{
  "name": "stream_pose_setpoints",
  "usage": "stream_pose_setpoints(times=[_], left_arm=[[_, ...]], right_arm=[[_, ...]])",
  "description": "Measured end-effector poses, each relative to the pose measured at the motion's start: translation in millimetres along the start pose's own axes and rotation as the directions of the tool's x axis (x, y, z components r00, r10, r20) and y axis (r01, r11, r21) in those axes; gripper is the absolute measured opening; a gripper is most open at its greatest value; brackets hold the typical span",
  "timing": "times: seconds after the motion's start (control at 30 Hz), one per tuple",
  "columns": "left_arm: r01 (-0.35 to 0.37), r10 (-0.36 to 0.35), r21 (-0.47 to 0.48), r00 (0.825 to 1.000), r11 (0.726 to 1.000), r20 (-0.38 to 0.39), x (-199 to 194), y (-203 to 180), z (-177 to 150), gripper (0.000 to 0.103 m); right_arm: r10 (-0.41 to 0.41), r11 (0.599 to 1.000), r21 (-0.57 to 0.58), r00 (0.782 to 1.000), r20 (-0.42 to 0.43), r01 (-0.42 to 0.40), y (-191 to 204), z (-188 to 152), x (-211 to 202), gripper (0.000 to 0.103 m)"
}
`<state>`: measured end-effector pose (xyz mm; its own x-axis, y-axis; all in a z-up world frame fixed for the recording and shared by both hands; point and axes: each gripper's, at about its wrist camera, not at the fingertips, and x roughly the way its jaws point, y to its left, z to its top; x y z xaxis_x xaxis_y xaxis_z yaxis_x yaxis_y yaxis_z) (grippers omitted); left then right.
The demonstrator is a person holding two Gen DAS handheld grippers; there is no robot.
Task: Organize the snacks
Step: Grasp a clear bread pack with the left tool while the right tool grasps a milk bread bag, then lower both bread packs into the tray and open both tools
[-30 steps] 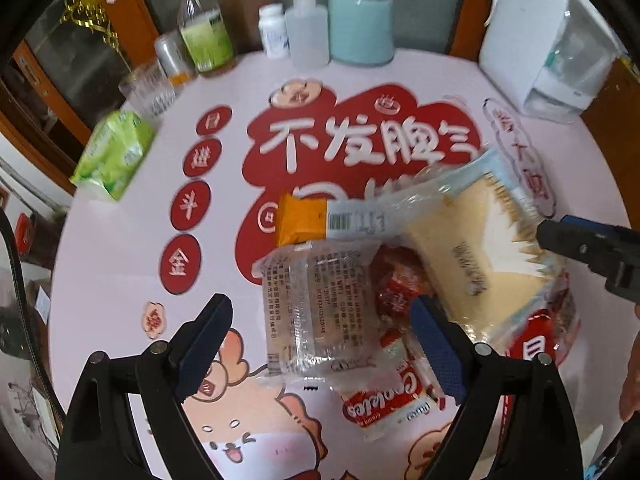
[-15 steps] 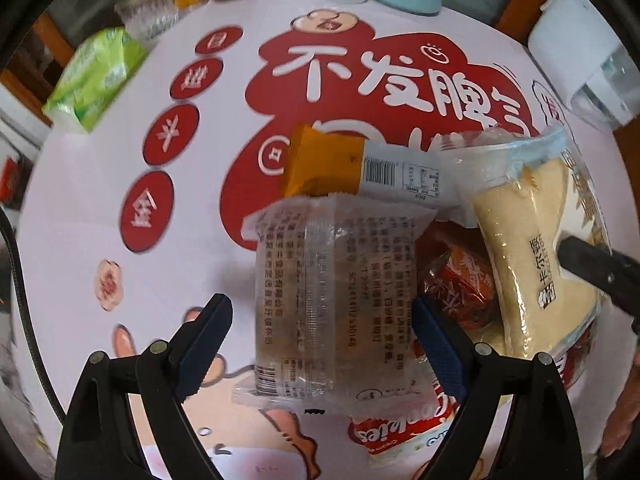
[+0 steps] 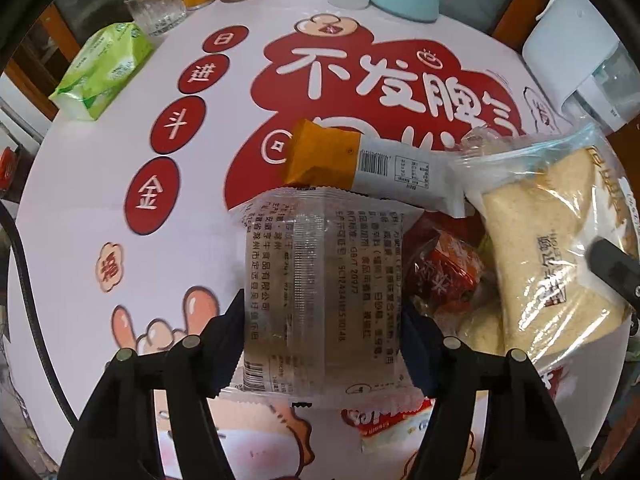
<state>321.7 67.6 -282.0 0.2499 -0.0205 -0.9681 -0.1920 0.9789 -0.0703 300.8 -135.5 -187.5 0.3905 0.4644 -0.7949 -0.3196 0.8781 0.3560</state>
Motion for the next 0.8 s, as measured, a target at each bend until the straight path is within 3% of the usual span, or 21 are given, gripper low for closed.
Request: stream_pose_setpoints(times=[0.2,0.37,0.53,0.8], left_arm=[[0.028,-0.032,0.045,0.996,0.999,0.082,-58.8,4.4,-6.7,0.067],[0.081,-0.105,0.143,0.98,0.986,0.169,-139.8,-2.7,-30.6,0.067],[0.13,-0.182,0.231,0.958,0.964,0.22,-208.5,-6.2,-61.2,0.067],[0.103,-0.248,0.401,0.911,0.911,0.33,-287.3,-14.8,-145.2,0.068]], right_arm=[[-0.007,1.0,0.015,0.994,0.111,0.005,16.0,-7.0,-68.2,0.022],[-0.063,0.998,0.004,0.977,0.203,0.063,40.0,-32.4,-130.3,0.022],[-0.121,0.993,0.036,0.951,0.284,0.115,65.4,-74.3,-193.3,0.022],[-0.187,0.981,0.028,0.912,0.365,0.19,114.0,-167.0,-250.3,0.022]])
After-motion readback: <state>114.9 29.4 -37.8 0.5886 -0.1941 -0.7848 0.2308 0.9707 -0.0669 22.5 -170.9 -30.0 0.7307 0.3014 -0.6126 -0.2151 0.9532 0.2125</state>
